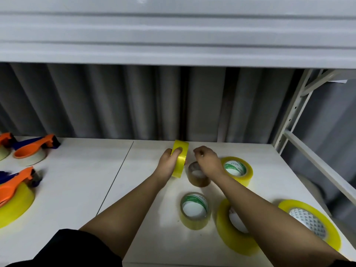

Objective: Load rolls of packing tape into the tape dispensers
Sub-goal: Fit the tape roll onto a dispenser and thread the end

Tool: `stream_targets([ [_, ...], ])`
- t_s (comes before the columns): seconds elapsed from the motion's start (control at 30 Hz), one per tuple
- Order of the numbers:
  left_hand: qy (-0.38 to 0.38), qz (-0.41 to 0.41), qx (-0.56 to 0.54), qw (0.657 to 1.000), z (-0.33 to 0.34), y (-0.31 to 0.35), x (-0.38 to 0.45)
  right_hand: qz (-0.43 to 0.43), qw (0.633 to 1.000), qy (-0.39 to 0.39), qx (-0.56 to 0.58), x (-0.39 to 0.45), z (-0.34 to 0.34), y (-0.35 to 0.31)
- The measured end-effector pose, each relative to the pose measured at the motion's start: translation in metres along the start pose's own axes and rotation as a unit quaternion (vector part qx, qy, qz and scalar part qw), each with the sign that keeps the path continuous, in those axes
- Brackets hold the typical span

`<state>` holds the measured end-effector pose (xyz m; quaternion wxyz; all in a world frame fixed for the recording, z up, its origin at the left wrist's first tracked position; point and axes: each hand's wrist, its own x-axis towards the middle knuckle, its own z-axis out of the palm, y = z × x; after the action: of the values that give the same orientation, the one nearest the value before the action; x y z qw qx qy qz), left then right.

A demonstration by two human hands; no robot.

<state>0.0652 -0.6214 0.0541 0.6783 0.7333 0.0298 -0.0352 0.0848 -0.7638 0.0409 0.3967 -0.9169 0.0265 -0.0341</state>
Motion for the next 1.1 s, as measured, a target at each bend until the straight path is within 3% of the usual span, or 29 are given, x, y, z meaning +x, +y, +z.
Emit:
stream_targets([
  [0.07, 0.010, 0.015, 0.025, 1.000, 0.004, -0.001, 0.003, 0.110, 0.957, -0.049, 0.264, -0.003, -0.007, -0.016],
  [0.1, 0.008, 0.023, 0.038, 0.999, 0.007, -0.001, 0.003, 0.139, 0.933, -0.084, 0.322, -0.005, -0.010, -0.022],
  [0.17, -0.006, 0.032, 0.038, 0.999, 0.015, -0.002, 0.001, 0.145, 0.915, -0.127, 0.355, -0.008, -0.012, -0.026],
  [0.37, -0.034, 0.061, 0.087, 0.994, 0.018, 0.000, -0.011, 0.110, 0.861, -0.147, 0.474, -0.020, -0.015, -0.018],
  [0.43, -0.035, 0.068, 0.107, 0.991, 0.010, -0.001, -0.013, 0.085, 0.867, -0.157, 0.465, -0.022, -0.017, -0.017],
  [0.6, -0.016, 0.041, 0.039, 0.998, -0.013, 0.002, -0.018, 0.043, 0.879, -0.151, 0.451, -0.031, -0.009, -0.029],
  [0.8, -0.013, 0.041, -0.006, 0.999, -0.064, 0.003, -0.027, 0.071, 0.885, -0.129, 0.441, -0.043, 0.032, -0.067],
  [0.9, -0.036, 0.043, 0.019, 0.998, -0.101, 0.001, -0.028, 0.078, 0.869, -0.135, 0.470, -0.053, 0.065, -0.094],
  [1.1, -0.087, 0.049, 0.038, 0.994, -0.197, -0.011, -0.027, 0.057, 0.910, -0.041, 0.408, -0.068, 0.142, -0.154],
])
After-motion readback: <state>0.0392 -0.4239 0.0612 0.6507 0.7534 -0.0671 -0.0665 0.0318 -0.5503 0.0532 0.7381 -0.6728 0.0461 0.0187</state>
